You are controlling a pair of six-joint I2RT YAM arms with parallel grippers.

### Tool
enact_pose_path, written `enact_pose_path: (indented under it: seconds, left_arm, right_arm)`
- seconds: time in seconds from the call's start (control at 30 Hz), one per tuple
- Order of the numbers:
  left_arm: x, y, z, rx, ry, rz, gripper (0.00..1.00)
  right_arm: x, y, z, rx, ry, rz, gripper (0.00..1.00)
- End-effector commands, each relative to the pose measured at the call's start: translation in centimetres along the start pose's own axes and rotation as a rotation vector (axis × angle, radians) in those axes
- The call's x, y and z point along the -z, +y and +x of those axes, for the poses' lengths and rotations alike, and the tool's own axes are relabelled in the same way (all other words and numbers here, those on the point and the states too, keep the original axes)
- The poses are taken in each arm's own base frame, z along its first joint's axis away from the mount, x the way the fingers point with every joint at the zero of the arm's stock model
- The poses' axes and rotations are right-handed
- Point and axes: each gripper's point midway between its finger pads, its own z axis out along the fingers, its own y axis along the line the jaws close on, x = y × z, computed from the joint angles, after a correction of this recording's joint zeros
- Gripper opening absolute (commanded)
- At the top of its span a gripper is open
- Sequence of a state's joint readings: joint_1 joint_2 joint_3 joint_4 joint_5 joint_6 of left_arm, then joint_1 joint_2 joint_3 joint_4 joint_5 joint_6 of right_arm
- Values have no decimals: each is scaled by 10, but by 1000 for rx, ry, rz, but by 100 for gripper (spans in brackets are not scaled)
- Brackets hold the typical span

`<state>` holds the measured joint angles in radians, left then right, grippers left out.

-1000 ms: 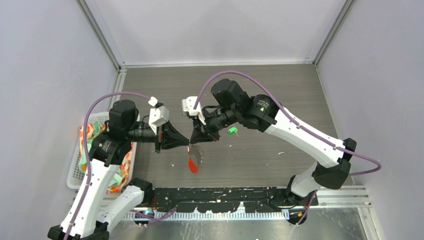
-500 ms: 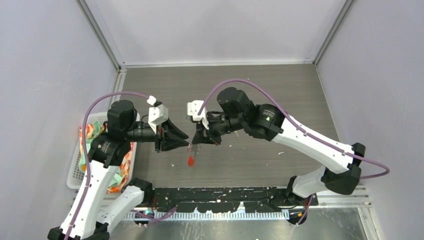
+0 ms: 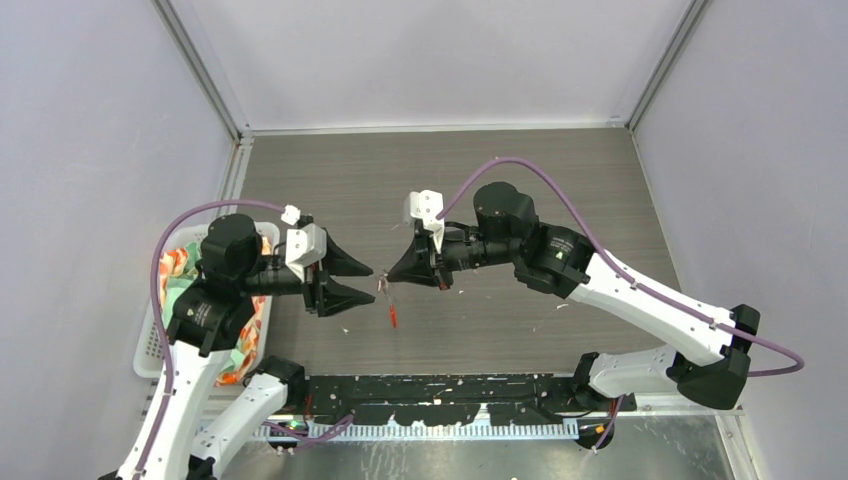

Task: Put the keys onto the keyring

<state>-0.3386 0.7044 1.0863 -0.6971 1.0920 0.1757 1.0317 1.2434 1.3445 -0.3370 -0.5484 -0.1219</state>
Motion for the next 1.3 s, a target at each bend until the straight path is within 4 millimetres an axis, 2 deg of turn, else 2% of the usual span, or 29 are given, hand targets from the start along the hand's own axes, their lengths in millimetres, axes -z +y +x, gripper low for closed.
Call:
enact_pose_path:
  seconds: [0.0, 0.3, 0.47, 0.57, 0.63, 0.7, 0.73, 0.83, 0.93, 1.0, 1.13, 1.27]
  left_arm:
    - [-5, 5, -9, 0, -43, 14, 46]
    - [-5, 11, -3, -19, -36, -19, 10]
    - [-6, 9, 0, -11, -32, -8, 9]
    - [-5, 8, 0, 3, -30, -9, 27]
    - [-5, 8, -2, 6, -33, -16, 34]
    - [-4, 10, 0, 8, -29, -33, 60]
    - [-4, 10, 2, 6, -25, -40, 69]
    - [-3, 8, 16, -2, 8, -32, 82]
    - [-1, 9, 49, -23, 79, -37, 90]
    - [-1, 10, 68, 5, 106, -49, 91]
    - [-2, -9, 84, -6, 84, 40, 95]
    - [-1, -1, 93, -60, 82, -16, 98]
  right_arm:
    - [4, 5, -37, 35, -141, -20, 1]
    - [0, 6, -37, 21, -156, -34, 1]
    - [1, 6, -39, 23, -166, -30, 1]
    - [1, 4, -38, 20, -168, -19, 1]
    - [1, 3, -37, 11, -167, -8, 1]
    - [2, 2, -35, -9, -167, -5, 1]
    - [3, 1, -36, -14, -172, -3, 1]
    - [7, -2, -41, -38, -193, 16, 1]
    - [13, -1, -49, -33, -228, 9, 1]
    - [16, 1, -56, -33, -256, 1, 1]
    - [21, -7, -64, -55, -262, 49, 1]
    - [22, -25, -69, -108, -252, 151, 1]
